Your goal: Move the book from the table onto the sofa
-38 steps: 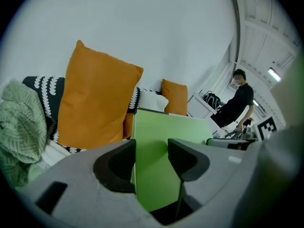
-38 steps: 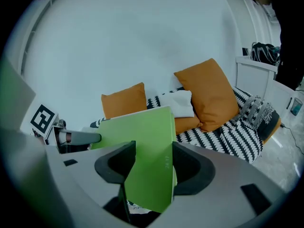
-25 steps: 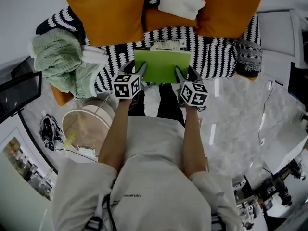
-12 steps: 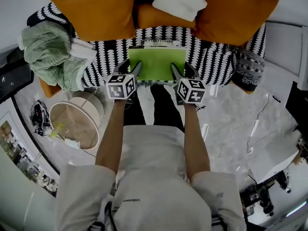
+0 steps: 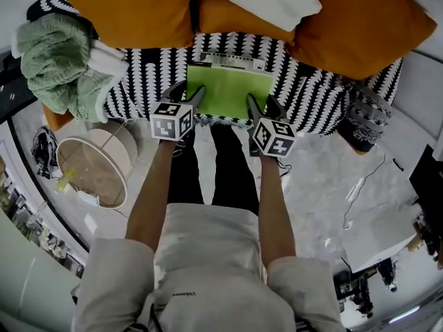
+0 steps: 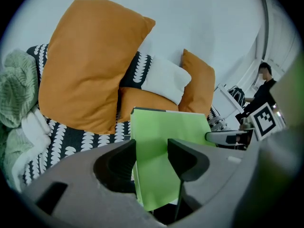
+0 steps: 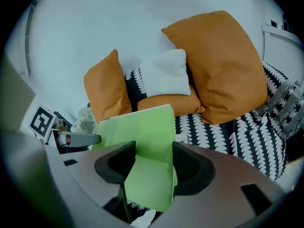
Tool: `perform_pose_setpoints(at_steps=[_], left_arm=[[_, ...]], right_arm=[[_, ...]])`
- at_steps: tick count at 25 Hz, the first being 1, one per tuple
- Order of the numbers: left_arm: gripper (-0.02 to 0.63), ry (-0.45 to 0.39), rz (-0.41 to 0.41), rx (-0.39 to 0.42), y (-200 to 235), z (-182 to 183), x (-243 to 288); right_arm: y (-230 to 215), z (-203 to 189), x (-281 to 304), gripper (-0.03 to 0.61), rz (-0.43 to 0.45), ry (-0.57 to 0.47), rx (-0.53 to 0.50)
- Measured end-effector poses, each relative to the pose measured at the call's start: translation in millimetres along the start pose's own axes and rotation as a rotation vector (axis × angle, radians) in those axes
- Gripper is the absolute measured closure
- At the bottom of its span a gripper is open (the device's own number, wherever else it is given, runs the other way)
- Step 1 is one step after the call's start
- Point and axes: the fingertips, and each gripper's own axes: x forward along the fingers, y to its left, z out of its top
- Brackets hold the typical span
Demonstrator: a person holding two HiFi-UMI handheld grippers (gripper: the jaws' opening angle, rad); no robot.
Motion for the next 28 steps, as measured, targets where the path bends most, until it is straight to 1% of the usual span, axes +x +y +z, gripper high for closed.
perform_pose_setpoints(at_steps=[7, 11, 14, 21, 26, 28], left_arm=[[0.397, 0.02, -0.009, -0.003, 13.8, -21.5, 42.0], [0.397, 0.004, -0.032, 0.0, 20.9, -26.1, 77.3], [0.397, 0.011, -0.039, -0.005, 25.9, -35.5, 89.2], [0.397, 0.06, -0.012, -0.029, 36.6, -51.5, 108.9], [0.397, 0.036, 0.012, -0.035, 49.3, -57.7, 126.3], [0.397, 0.045, 0.018, -0.045, 50.6, -60.1, 130.8]], right_arm=[[-24.7, -22.4, 33.4, 0.357, -0.013, 0.021, 0.007], [-43.8, -24.5, 55.6, 0.356, -0.023, 0.024, 0.001], [-49.3, -33.0, 65.1, 0.357, -0.029, 0.035, -0.003], [-62.5, -48.7, 91.3, 0.357, -0.016, 0.079, -0.012], [-67.9, -50.5, 110.6, 0.357, -0.017, 0.089, -0.029], [-70.4, -52.7, 114.9, 0.357, -0.019, 0.094, -0.031]])
